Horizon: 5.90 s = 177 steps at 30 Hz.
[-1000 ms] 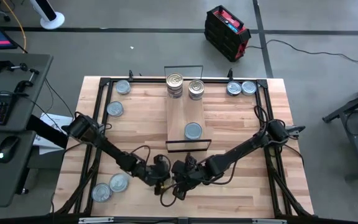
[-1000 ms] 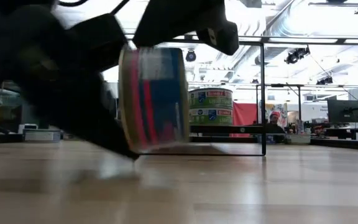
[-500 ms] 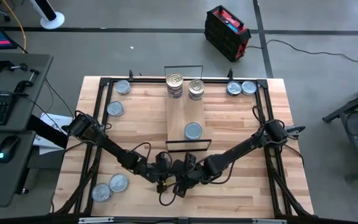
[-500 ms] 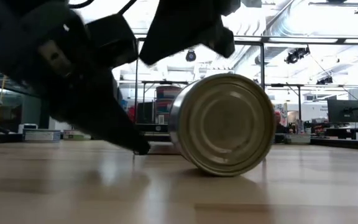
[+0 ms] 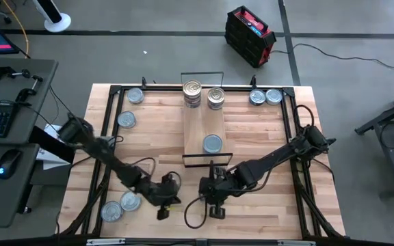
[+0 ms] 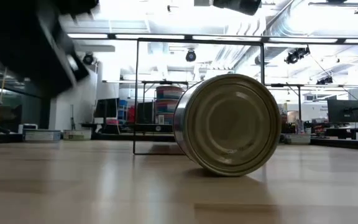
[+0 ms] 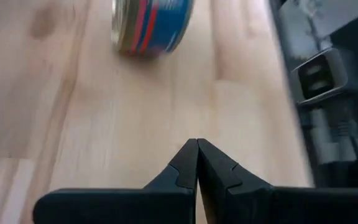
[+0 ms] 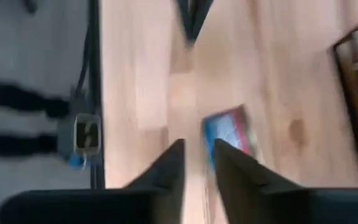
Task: Stack canned seafood by type on shelf
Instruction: Stack the blue pink tuna can on top of the other blue pink tuna cans on the shelf, then put the blue tuna can on the shelf
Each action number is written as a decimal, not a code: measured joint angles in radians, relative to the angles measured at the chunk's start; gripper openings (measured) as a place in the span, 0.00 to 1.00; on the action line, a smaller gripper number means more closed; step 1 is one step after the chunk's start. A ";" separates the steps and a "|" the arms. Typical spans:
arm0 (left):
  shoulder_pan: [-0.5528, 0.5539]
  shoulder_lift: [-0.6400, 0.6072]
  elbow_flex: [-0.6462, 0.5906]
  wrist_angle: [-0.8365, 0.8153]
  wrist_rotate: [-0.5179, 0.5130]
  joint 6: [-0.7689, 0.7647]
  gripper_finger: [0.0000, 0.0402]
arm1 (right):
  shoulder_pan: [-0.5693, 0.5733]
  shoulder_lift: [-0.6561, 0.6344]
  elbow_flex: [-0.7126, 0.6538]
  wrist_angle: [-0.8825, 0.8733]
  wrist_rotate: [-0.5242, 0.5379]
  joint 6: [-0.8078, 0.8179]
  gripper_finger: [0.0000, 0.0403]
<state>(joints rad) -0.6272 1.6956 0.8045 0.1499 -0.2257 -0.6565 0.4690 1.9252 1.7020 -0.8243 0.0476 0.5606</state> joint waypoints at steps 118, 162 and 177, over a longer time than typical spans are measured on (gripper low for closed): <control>0.249 -0.866 -0.001 -0.045 -0.714 0.363 0.00 | -0.850 -0.243 -0.360 0.381 0.448 -1.511 0.40; 0.247 -0.875 -0.001 -0.090 -0.662 0.378 0.00 | -0.804 -0.411 -0.358 0.169 0.494 -1.011 0.62; 0.316 -0.874 -0.001 -0.102 -0.662 0.303 0.00 | -1.212 -0.568 -0.854 0.300 0.329 -0.144 0.01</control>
<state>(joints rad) -0.3114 0.8211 0.8040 0.0480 -0.8872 -0.3530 -0.7433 1.3567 0.8479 -0.5247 0.3766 0.4161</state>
